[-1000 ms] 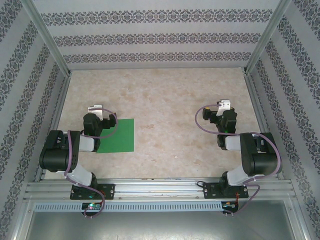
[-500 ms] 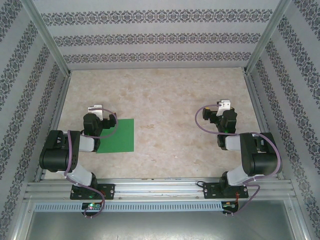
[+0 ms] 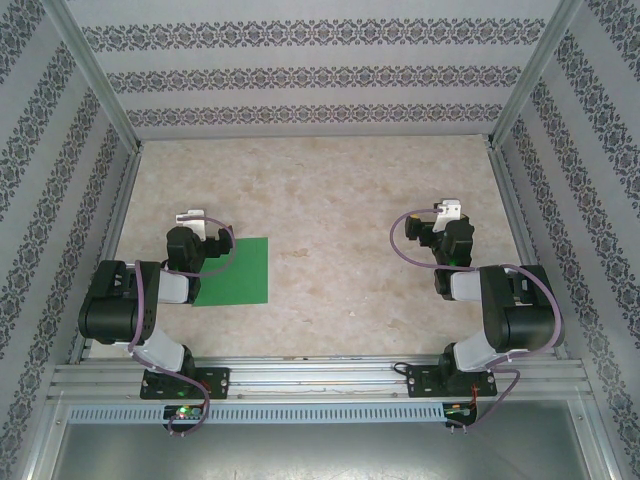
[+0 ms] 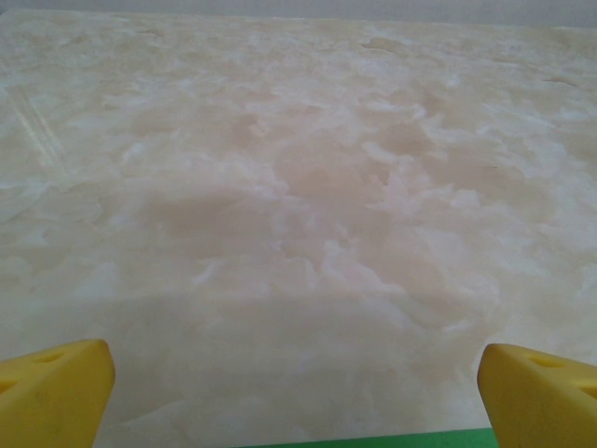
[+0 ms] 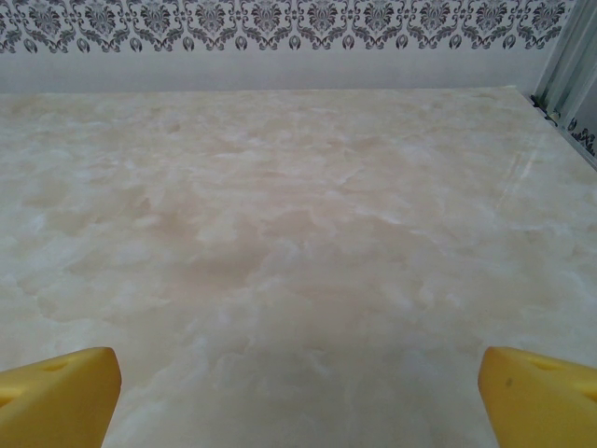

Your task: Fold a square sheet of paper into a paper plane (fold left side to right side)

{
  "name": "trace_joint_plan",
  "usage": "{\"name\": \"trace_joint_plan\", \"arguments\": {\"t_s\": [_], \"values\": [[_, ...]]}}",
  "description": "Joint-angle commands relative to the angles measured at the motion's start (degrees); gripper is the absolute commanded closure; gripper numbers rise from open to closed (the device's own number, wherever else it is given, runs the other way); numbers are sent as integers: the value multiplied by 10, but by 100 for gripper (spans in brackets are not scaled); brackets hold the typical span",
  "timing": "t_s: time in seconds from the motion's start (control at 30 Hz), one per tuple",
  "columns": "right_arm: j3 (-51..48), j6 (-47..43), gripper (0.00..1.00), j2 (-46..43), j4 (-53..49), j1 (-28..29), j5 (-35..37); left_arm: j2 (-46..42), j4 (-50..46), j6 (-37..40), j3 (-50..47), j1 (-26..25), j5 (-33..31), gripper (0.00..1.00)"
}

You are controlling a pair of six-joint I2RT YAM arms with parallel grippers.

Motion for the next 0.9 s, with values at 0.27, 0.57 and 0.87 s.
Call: {"name": "trace_joint_plan", "arguments": {"t_s": [0.27,0.57,0.87], "values": [[8,20,2,-32,-25,-1,25,-80,-87,3,36,6,-22,0],[84,119,2,-190,-347,-5,4,-253,-497,-180,200,6,4,0],[130,315,2,-272,-536,-5,-172,-270,-711,-339,210,-2,189,2]]}}
